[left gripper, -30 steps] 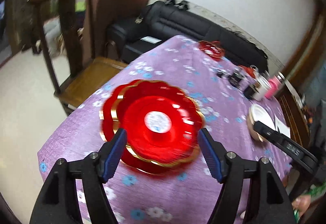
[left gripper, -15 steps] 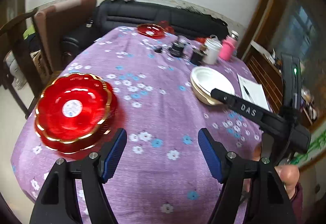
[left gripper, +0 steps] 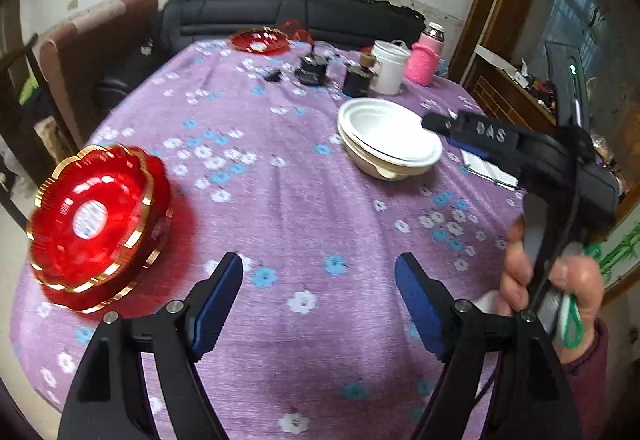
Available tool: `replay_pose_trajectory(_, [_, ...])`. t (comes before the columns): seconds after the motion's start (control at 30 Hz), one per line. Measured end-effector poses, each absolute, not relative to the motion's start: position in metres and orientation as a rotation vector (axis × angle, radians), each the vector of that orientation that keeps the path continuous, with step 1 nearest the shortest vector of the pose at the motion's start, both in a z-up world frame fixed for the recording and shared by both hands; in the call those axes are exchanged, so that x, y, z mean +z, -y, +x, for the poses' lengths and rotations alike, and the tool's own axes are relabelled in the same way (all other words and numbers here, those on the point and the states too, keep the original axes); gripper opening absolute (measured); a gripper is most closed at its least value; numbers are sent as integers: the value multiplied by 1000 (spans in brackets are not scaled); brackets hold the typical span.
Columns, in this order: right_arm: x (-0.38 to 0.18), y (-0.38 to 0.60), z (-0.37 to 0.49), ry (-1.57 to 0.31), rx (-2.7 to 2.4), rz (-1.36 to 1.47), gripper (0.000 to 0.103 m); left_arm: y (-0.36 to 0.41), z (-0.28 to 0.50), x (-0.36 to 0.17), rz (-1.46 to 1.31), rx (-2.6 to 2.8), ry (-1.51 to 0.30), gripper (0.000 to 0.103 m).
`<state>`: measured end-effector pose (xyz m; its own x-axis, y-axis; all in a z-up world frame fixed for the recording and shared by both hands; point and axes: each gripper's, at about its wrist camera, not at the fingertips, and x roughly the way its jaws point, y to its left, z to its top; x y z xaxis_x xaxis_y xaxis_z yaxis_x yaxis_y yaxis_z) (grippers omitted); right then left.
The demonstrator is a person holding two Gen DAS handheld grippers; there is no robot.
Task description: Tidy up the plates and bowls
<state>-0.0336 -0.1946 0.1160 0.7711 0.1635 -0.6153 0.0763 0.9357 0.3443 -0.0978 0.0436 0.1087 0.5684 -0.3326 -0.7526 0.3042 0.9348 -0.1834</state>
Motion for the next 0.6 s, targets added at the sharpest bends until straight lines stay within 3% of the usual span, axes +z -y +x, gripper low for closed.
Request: replay_pose_trajectory(0.6, [103,254,0,-614,-89,387,43,-25,-58,87,-100,-470,-908,78])
